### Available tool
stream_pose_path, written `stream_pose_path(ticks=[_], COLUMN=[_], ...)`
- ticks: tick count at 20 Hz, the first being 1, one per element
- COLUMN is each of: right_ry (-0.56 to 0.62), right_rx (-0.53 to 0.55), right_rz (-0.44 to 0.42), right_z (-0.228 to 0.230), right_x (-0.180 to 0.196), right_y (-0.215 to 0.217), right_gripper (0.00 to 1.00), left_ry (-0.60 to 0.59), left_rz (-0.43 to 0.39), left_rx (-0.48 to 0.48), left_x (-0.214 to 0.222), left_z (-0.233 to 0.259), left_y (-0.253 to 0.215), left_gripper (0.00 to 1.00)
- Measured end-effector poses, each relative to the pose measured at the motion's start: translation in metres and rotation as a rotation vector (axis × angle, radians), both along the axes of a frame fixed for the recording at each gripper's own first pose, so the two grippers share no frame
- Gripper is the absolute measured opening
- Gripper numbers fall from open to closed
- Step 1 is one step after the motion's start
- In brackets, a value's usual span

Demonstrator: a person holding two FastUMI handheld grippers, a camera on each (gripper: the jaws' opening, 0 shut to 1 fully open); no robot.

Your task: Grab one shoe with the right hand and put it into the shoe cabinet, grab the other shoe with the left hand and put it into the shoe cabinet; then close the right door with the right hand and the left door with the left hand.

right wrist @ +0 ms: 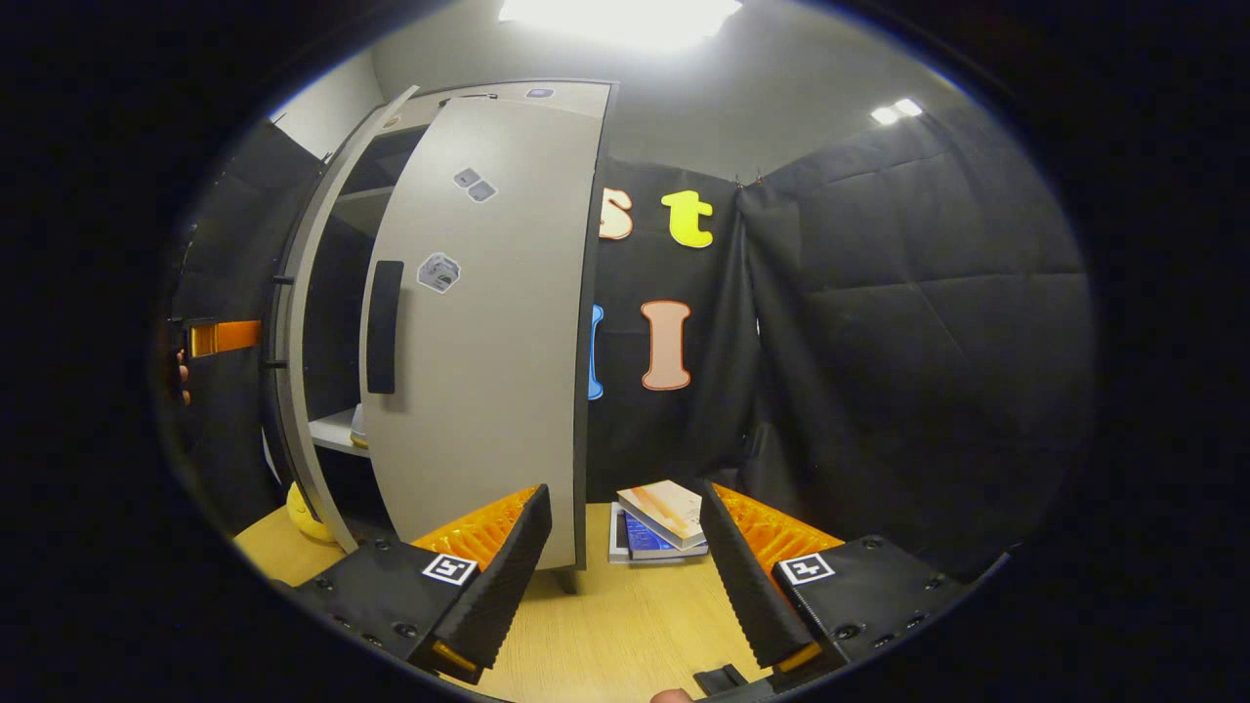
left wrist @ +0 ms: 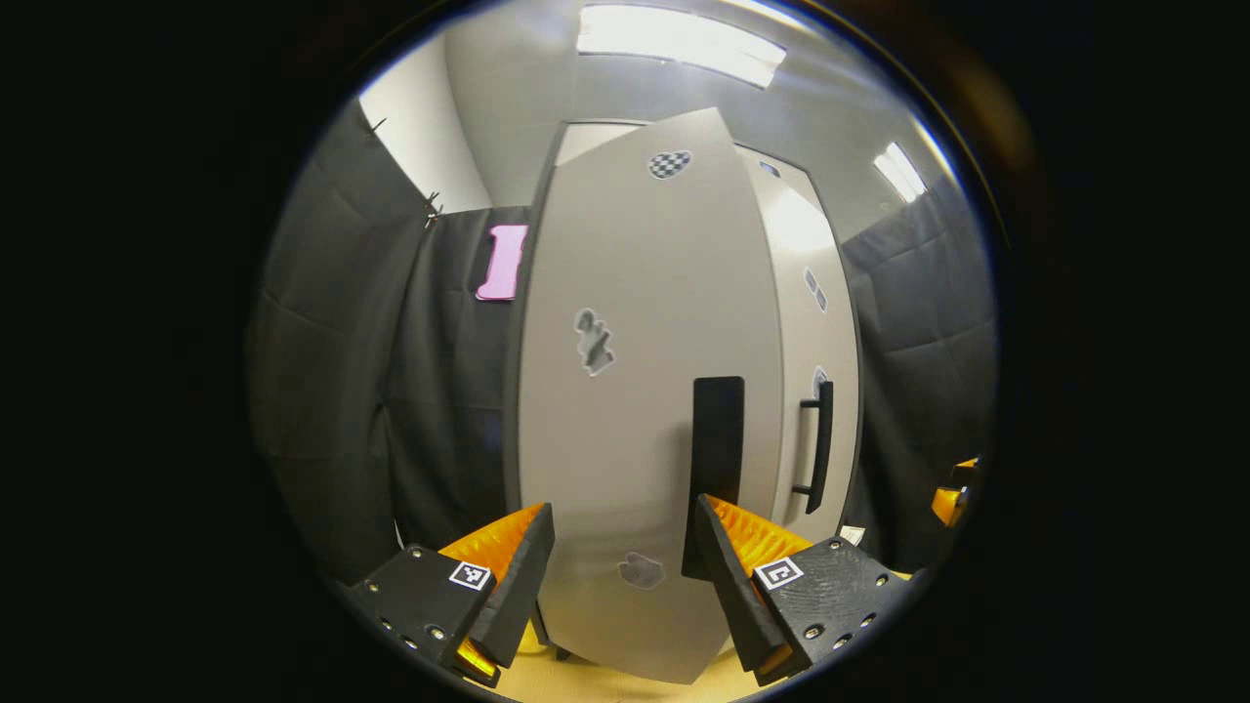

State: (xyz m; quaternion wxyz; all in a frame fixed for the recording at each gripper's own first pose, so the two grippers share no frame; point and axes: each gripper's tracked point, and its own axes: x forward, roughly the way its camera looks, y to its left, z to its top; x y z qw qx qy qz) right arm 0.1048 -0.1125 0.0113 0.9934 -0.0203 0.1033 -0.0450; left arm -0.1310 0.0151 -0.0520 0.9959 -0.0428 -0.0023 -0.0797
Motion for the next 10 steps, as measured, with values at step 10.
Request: stream_pose_path(ticks=[10], right_ry=[-0.022], right_rx=[0.046], right_rz=[0.085], right_z=[0.009], right_x=[-0.003], right_y=[0.032], right_gripper=[0.94], left_ry=[-0.015], left_rz=[0.018], left_rx=[0.027], left_x=[-0.038], left_z=[0.008], left_y=[0.016], left_gripper=[0.78])
